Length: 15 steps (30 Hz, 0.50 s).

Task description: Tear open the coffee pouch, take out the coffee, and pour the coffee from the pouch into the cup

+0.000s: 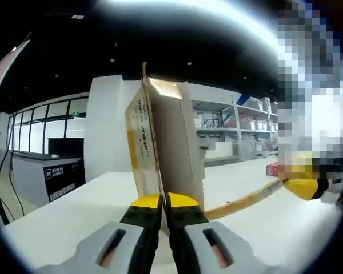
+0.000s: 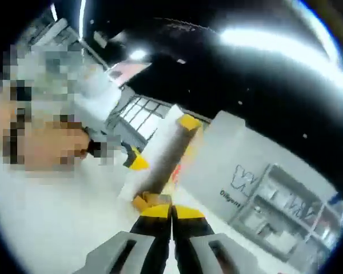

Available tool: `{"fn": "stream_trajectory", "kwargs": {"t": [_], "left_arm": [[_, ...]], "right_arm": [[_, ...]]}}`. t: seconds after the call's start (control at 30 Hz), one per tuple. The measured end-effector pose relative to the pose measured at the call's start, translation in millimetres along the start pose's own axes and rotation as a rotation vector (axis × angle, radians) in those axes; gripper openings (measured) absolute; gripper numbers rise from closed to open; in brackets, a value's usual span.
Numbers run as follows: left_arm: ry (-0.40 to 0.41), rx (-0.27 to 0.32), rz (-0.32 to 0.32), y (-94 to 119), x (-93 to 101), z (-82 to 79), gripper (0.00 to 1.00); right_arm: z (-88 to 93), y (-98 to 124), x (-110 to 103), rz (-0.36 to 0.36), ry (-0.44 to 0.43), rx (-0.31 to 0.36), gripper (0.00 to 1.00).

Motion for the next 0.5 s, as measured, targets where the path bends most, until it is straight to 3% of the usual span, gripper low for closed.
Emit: {"fn": "stream_trajectory", "kwargs": {"t": [0.03, 0.1, 0.5], "left_arm": [[-0.001, -0.001, -0.001, 1.0, 0.2, 0.0, 0.06], [0.001, -0.002, 0.0, 2.7, 0.9, 0.0, 0.06], [0.002, -0.003, 0.003, -8.5, -7.2, 2.4, 0.07]], "right_arm": [[6.4, 7.1, 10.3, 0.027, -0.069, -0.029, 0.01], [8.6, 17.3, 15.9, -0.02, -0.216, -0.012, 0.01], [18.4, 71.4, 38.4, -0.207, -0.418, 0.024, 0.01]]}}
Point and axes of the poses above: the point that each gripper's makers call its tool centre point, and the gripper's own axes: y roughly backward along the fingers, x roughly to its right, z roughly out of its underside, the point moved 6 cm from there along y, roughly backward along the fingers, and after that the axes turned 8 degrees about z, right-handed, at the moved point
